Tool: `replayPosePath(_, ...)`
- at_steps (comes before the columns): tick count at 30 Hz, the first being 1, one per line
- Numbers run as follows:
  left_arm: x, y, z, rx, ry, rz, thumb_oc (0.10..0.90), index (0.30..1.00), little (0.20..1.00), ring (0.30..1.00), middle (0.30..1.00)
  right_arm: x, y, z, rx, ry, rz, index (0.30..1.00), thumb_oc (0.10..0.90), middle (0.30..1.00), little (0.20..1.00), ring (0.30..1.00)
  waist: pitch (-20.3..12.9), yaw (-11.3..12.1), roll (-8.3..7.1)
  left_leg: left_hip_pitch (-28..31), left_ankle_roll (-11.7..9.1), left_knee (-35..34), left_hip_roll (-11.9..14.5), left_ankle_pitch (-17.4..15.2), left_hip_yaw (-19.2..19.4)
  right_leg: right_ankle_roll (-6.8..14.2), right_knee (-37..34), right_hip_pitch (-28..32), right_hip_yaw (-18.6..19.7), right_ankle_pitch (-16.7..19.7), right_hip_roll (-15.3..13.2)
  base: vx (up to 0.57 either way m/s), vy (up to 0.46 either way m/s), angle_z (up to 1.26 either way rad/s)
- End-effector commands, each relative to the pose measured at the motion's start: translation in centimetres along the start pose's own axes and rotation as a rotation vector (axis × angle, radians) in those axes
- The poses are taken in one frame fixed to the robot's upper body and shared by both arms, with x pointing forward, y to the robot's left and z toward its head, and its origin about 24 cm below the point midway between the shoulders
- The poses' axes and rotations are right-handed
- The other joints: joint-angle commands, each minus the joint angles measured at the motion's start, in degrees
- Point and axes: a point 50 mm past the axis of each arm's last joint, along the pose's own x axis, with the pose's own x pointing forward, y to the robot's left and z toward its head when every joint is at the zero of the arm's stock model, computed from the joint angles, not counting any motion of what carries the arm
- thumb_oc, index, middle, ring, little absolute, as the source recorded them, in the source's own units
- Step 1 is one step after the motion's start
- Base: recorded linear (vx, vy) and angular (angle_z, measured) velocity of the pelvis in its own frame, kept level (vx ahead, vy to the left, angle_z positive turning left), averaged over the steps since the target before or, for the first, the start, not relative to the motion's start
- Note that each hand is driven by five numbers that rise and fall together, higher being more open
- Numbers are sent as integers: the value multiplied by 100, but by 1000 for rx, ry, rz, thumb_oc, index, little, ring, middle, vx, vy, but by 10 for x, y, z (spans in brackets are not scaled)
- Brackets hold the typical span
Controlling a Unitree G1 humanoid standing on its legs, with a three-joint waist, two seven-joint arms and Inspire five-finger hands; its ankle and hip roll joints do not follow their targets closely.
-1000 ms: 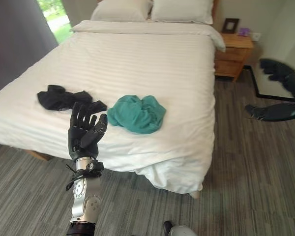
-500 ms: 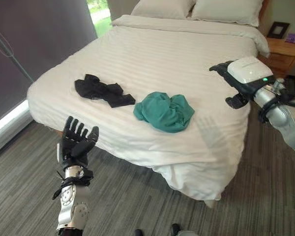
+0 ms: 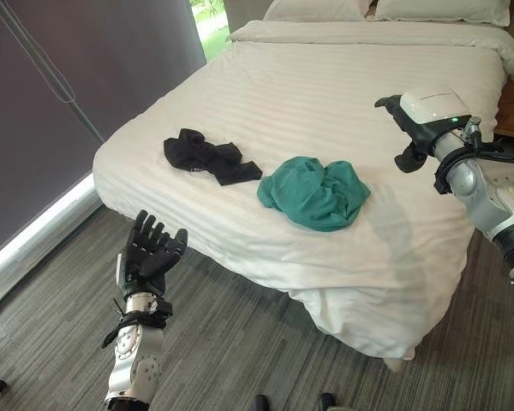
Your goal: Pick up bed clothes into laundry basket.
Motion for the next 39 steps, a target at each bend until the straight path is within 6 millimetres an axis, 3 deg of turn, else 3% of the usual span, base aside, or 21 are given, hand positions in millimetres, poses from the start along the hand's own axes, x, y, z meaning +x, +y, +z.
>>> replayPosePath(1, 17, -25, 42, 1, -208, -136, 800, 900, 900, 900, 900, 1, -46, 13, 157, -81, -210, 900, 800, 900, 900, 900, -295, -56, -692, 303, -293, -255, -59, 62, 40, 379, -1351, 885, 499, 540, -402, 33, -22, 2)
replayPosePath(7, 17, -24, 40, -8, -205, -119, 800, 900, 900, 900, 900, 2, -48, 16, 207, -106, -198, 900, 800, 900, 900, 900, -278, -57, -795, 342, -298, -247, -17, 53, 70, 352, -1362, 934, 498, 505, -356, -4, -12, 0)
replayPosePath(9, 27, -47, 46, -28, -244, -180, 800, 900, 900, 900, 900, 5, -49, 11, 188, -79, -180, 900, 800, 900, 900, 900, -141, -77, -872, 151, -368, 54, 28, 107, -33, 310, -1289, 866, 468, 476, -324, -122, -50, 3)
replayPosePath(10, 70, -66, 122, 223, -447, -245, 800, 900, 900, 900, 900, -117, 24, -39, 1045, -99, -146, 900, 800, 900, 900, 900, 13, -651, -1479, -195, -418, 418, 224, -372, 880, 453, -1372, 166, -418, 592, -185, -17, -6, 10)
replayPosePath(12, 72, -71, 121, 221, -445, -255, 800, 900, 900, 900, 900, -123, 26, -47, 1026, -60, -155, 900, 800, 900, 900, 900, -74, -799, -1464, -185, -403, 163, 435, -449, 1263, 557, -1435, 240, -517, 596, -317, 75, 108, 71)
replayPosePath(14, 75, -75, 119, 222, -432, -267, 800, 900, 900, 900, 900, -129, 37, -48, 1050, -34, -128, 900, 800, 900, 900, 900, -114, -805, -1374, -81, -418, -81, 483, -304, 1481, 570, -1414, 254, -627, 591, -350, 89, 118, 62)
replayPosePath(18, 77, -84, 118, 204, -426, -299, 800, 900, 900, 900, 900, -113, 31, -31, 978, -106, -51, 900, 800, 900, 900, 900, -160, -756, -1293, 77, -382, -301, 427, -310, 1574, 589, -1464, 335, -572, 613, -339, 99, 88, -17)
replayPosePath(21, 77, -90, 116, 196, -418, -325, 800, 900, 900, 900, 900, -96, 21, -16, 967, -177, -40, 900, 800, 900, 900, 900, -144, -601, -1281, 73, -359, -301, 365, -341, 1516, 612, -1464, 393, -563, 640, -377, 78, 62, -13)
replayPosePath(22, 77, -94, 113, 186, -409, -338, 800, 900, 900, 900, 900, -81, 16, -7, 953, -200, -43, 900, 800, 900, 900, 900, -131, -470, -1283, 7, -351, -301, 332, -330, 1463, 631, -1464, 392, -605, 664, -425, 58, 55, -39)
replayPosePath(23, 77, -93, 114, 185, -411, -335, 800, 900, 900, 900, 900, -80, 16, -6, 952, -204, -43, 900, 800, 900, 900, 900, -130, -492, -1278, 4, -350, -301, 330, -329, 1462, 632, -1464, 388, -605, 665, -426, 39, 43, -46)
replayPosePath(25, 78, -91, 112, 181, -395, -326, 800, 900, 900, 900, 900, -60, 4, 8, 849, -231, -39, 900, 800, 900, 900, 900, -100, -317, -1295, -78, -346, -301, 291, -341, 1392, 646, -1464, 371, -647, 672, -474, 38, 29, 20)
replayPosePath(28, 77, -82, 110, 176, -385, -297, 800, 900, 900, 900, 900, -49, 2, 12, 825, -217, -50, 900, 800, 900, 900, 900, -89, -236, -1281, -112, -337, -301, 273, -342, 1349, 664, -1464, 367, -676, 658, -501, 59, 26, 49)
replayPosePath(30, 75, -70, 111, 191, -373, -274, 800, 900, 900, 900, 900, -30, -15, 7, 722, -153, -110, 900, 800, 900, 900, 900, -18, -48, -1276, -250, -334, -301, 233, -300, 1254, 684, -1464, 291, -729, 728, -553, -12, 18, 14)
replayPosePath(33, 74, -57, 107, 207, -350, -233, 800, 900, 900, 900, 900, -14, -19, 4, 692, -88, -148, 900, 800, 900, 900, 900, -70, 50, -1264, -285, -324, -301, 217, -316, 1244, 710, -1464, 257, -726, 730, -575, 51, 26, 24)
replayPosePath(39, 70, -47, 105, 202, -336, -212, 800, 900, 900, 900, 900, 4, -36, -1, 503, -10, -167, 900, 800, 900, 900, 900, 4, 126, -1240, -372, -314, -301, 184, -295, 1211, 730, -1464, 213, -707, 784, -608, 29, 27, 14)
